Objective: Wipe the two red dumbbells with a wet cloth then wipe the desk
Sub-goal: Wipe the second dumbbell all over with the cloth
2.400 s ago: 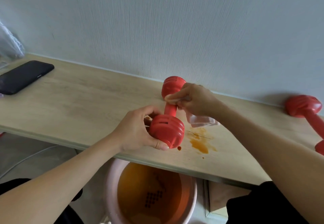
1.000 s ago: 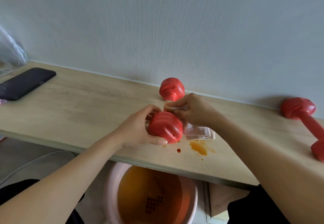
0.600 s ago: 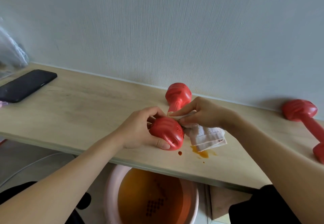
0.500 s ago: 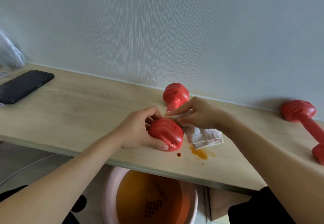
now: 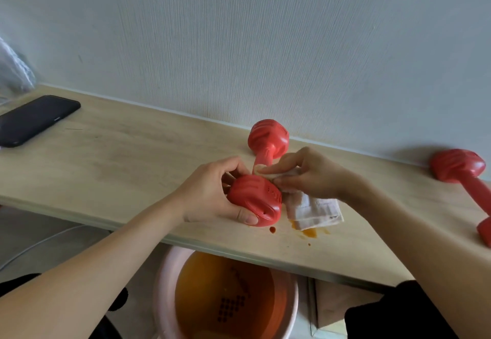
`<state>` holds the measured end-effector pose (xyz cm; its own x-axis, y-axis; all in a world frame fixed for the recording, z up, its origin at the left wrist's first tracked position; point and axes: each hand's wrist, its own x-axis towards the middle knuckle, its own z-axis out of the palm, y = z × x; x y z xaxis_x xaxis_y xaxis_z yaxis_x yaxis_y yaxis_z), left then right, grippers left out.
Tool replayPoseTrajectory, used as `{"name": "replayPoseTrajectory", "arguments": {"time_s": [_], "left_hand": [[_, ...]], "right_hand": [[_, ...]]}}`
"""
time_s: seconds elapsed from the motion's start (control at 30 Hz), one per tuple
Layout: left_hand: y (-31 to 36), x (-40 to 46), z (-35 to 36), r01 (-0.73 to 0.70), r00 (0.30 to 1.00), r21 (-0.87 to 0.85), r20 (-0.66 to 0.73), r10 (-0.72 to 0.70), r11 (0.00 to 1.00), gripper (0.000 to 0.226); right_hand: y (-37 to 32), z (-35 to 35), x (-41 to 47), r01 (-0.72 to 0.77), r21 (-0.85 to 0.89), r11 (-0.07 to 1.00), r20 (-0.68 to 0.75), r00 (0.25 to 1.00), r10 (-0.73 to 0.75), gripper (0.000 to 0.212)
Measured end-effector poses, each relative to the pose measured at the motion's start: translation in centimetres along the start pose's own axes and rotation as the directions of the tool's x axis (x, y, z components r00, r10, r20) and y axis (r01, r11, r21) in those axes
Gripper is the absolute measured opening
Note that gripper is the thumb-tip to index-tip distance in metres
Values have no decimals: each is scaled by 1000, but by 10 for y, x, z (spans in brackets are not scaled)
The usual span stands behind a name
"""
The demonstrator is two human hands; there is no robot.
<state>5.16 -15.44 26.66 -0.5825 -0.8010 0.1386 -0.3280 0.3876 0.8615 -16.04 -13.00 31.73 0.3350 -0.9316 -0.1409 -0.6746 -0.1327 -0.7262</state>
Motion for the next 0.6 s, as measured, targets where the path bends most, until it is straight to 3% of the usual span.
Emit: {"name": "replayPoseTrajectory", "arguments": {"time_s": [0.07, 0.13, 0.2, 0.27, 0.37, 0.53, 0.6], "left_hand": [[0, 1, 0, 2, 1000, 8, 10, -2, 1000, 59], [1, 1, 1, 1, 1000, 3, 7, -1, 1000, 60], [4, 1, 3, -3, 1000, 11, 4, 3, 1000, 58], [5, 0, 5, 2, 1000, 12, 1, -2, 1000, 56], [7, 0, 7, -1, 1000, 22, -15, 2, 1000, 55], [15, 3, 14, 11, 1000, 126, -30, -7, 992, 59], [20, 5, 15, 1, 1000, 168, -18, 2, 986, 60]], "right_hand": [[-3, -1, 2, -15, -26, 1000, -32, 999, 14, 29], [-1, 0, 14, -47, -64, 997, -177, 983, 35, 21], [6, -1, 31, -145, -223, 964, -352, 934, 59, 18], [6, -1, 40, -242, -392, 887, -421, 905, 61, 19], [5, -3, 42, -219, -494, 842, -358, 933, 33, 22], [-5, -17, 8, -8, -301, 954, 70, 997, 31, 28], [-5, -20, 4, -15, -300, 954, 91, 995, 45, 31]]}}
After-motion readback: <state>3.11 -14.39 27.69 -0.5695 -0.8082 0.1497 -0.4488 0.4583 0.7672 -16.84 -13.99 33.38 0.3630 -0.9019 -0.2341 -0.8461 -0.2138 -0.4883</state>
